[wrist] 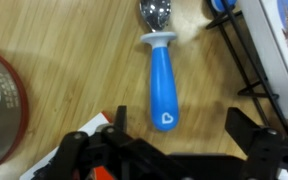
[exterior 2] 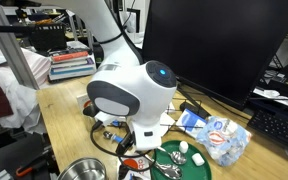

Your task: Place blue spoon into the silver cup

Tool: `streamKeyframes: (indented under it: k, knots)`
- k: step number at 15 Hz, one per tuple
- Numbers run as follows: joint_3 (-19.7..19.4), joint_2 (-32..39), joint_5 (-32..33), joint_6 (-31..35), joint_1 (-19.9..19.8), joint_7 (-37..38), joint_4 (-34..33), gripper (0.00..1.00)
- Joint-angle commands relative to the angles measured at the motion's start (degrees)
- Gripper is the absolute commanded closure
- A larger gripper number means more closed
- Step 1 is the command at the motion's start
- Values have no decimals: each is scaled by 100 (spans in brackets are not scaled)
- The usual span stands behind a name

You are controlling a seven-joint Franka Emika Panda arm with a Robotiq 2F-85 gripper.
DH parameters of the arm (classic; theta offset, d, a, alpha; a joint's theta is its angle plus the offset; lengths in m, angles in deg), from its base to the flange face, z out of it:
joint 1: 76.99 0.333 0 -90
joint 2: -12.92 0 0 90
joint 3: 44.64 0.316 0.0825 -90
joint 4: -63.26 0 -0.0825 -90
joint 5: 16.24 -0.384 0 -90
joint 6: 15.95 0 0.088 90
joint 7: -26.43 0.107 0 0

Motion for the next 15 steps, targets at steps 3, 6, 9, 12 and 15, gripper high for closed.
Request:
streamKeyframes:
  k: [3, 6, 9, 12, 15]
  knots:
    - [13, 150, -29, -184, -102, 52, -189, 6]
    - [-3, 193, -38, -165, -108, 39, -152, 40]
    - [-56, 129, -61, -290, -131, 45, -88, 57]
    - [-106, 98, -63, -433, -177, 46, -69, 77]
    - [-142, 86, -68, -558, -199, 38, -61, 97]
